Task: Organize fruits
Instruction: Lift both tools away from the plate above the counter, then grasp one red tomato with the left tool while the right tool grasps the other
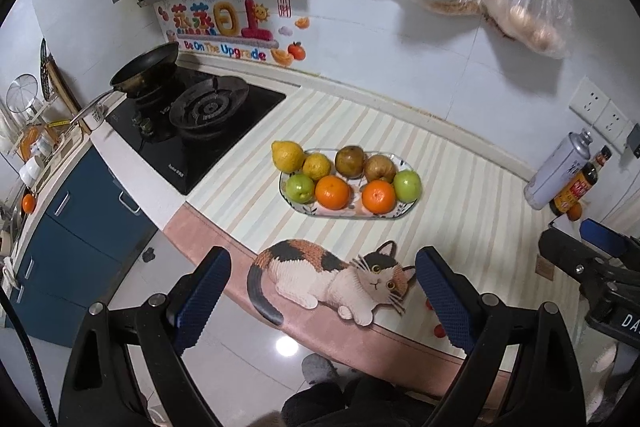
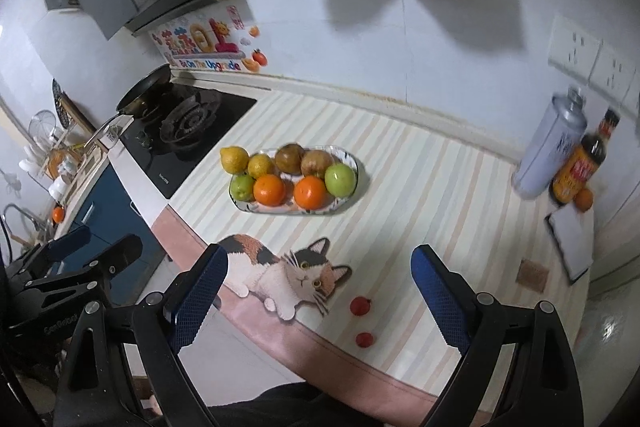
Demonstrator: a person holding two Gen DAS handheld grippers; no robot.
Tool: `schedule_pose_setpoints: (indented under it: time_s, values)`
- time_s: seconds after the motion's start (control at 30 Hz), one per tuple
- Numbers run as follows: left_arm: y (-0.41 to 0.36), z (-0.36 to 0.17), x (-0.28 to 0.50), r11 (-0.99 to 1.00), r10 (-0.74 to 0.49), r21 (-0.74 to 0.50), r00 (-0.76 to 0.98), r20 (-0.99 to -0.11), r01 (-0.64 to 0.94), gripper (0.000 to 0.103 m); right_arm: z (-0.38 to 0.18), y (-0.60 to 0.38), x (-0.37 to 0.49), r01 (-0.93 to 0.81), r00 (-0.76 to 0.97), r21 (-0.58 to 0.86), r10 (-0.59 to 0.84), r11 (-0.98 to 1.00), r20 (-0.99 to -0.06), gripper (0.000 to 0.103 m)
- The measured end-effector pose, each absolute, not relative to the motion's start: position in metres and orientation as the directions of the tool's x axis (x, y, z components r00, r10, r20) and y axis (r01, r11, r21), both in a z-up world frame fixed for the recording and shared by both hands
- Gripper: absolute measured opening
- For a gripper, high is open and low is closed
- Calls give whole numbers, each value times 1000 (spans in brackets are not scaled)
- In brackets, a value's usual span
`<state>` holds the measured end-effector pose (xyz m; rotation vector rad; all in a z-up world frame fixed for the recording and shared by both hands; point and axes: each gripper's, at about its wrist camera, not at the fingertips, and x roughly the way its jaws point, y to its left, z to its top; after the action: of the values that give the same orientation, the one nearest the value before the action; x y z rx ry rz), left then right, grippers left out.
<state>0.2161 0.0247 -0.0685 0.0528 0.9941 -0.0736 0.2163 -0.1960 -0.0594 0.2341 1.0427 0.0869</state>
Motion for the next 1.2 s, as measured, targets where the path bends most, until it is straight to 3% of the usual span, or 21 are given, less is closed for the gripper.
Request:
schedule_pose_setpoints:
  time_s: [0.13,0.33,0.37,0.43,0.67,0.77,0.93,1.07,1.2]
  values:
    - [15,-97,226,995,-18,33,488,-873,97,103,-106,-214,219,105,417,237,173,966,-892,95]
    - [-10,-169,244,988,-6,49,352,-936,148,103,-195,-242,211,207,283,214,151,955,-947,94]
    - [-13,-180,246,987,-1,52,330,-944,152,103,-210,-244,210,217,257,224,165,950,-952,91]
    - [-19,-202,252,986,-1,46,280,-960,163,103,-245,-246,208,240,203,247,200,939,-958,75]
    - [-45,-271,261,970,53,83,134,-990,230,103,-325,-238,203,293,99,317,301,902,-948,59]
    - [-52,-290,262,962,72,92,87,-994,256,103,-340,-233,203,298,74,332,325,895,-943,51]
    - [-65,-301,265,954,82,96,63,-995,285,103,-352,-216,202,237,36,313,314,920,-949,28]
    - [-79,-301,269,950,51,66,56,-997,305,103,-344,-219,200,233,65,308,302,922,-951,28]
    - [-96,-307,272,942,-44,-42,-2,-999,332,103,-331,-249,195,305,114,313,292,900,-950,28]
